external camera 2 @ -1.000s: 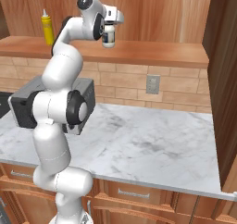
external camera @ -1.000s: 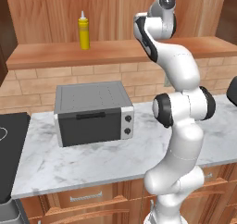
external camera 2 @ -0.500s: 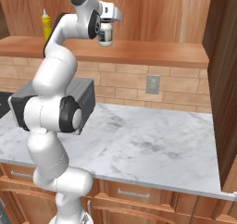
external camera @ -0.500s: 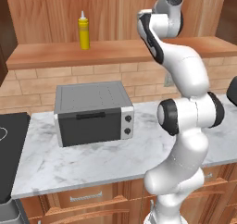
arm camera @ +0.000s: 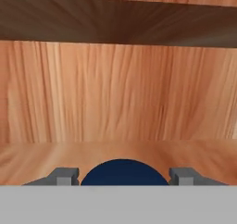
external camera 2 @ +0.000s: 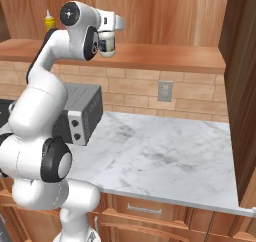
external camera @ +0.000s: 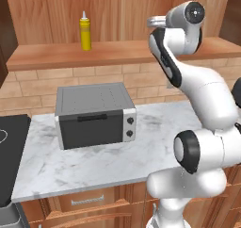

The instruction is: Take 2 condiments from the cabinet and move them on the counter near the stove.Make sure the condiments are lined up with each other, next to each other.

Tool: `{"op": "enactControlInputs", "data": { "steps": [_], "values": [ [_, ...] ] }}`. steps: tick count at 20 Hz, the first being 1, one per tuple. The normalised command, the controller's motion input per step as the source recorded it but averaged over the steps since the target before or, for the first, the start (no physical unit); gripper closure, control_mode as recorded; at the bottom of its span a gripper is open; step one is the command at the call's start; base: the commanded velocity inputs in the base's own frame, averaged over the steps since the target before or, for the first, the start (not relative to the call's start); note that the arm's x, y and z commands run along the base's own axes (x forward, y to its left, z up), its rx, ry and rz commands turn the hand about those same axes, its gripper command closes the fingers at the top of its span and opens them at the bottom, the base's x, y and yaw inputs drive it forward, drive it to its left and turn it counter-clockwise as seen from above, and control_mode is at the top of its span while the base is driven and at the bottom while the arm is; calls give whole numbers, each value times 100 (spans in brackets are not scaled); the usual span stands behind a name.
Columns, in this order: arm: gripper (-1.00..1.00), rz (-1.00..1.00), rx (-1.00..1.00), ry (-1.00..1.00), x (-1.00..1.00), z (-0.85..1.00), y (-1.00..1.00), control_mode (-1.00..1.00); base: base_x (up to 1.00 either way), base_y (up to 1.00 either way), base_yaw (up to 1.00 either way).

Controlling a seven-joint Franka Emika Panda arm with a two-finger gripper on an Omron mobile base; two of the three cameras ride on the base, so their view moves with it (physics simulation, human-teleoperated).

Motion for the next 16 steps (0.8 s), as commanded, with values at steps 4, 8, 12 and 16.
{"op": "enactControlInputs", "data": {
  "steps": [4,8,12,16],
  "values": [
    [100,0,0,1,-100,26,0,-100,0,0,0],
    [100,0,0,12,-99,51,0,-100,0,0,0],
    [100,0,0,20,-91,56,0,-100,0,0,0],
    [100,0,0,21,-88,21,2,-100,0,0,0]
  ]
}}
